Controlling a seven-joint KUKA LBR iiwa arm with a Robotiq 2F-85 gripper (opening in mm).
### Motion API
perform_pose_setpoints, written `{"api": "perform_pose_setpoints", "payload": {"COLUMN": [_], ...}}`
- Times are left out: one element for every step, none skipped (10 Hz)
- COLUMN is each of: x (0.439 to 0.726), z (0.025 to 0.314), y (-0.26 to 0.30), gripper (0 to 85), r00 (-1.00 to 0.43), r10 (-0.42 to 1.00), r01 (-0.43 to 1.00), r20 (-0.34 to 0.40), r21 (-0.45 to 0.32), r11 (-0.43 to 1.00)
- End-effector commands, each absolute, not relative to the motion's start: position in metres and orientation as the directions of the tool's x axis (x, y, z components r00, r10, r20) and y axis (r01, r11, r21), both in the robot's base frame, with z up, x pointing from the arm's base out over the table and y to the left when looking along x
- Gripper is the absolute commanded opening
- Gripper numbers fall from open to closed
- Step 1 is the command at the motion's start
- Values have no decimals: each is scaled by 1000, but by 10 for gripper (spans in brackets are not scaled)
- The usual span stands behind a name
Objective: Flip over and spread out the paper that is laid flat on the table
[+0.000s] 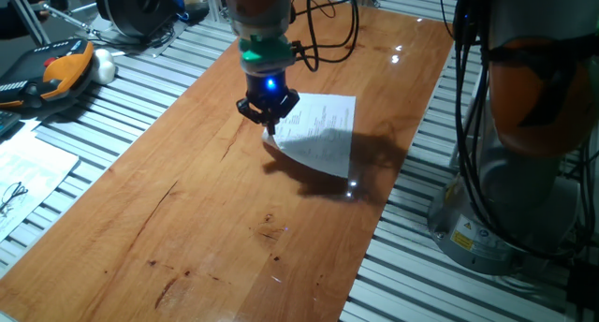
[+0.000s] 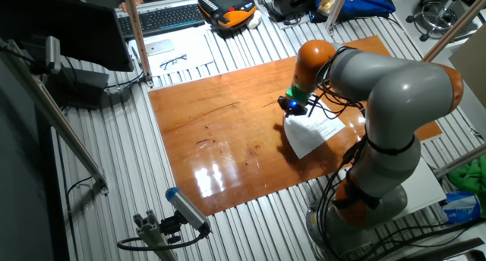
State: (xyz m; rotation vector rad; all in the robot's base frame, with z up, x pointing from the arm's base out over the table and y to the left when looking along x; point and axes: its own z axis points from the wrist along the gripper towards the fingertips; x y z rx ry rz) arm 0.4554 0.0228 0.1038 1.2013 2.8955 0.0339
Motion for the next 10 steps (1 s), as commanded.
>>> {"api": "perform_pose_setpoints", "payload": {"x": [455, 454, 453, 452, 452, 453, 455, 458, 459, 462], "z": [104, 103, 102, 102, 104, 111, 123, 140, 155, 166], "y": [23, 24, 24, 25, 25, 23, 20, 15, 9, 3], "gripper": [0, 340, 510, 510, 510, 510, 510, 340, 170, 170], "r00": [-712, -712, -705, -705, -716, -735, -760, -786, -798, -809], "r10": [702, 702, 709, 708, 697, 676, 647, 618, 603, 588], "r01": [702, 702, 709, 709, 698, 678, 649, 618, 602, 586], "r20": [-10, -23, -31, -34, -45, -61, -54, -37, -17, -6], "r21": [12, 6, 13, 12, 3, -29, -51, -71, -77, -85], "r11": [712, 712, 706, 706, 716, 735, 759, 783, 794, 806]}}
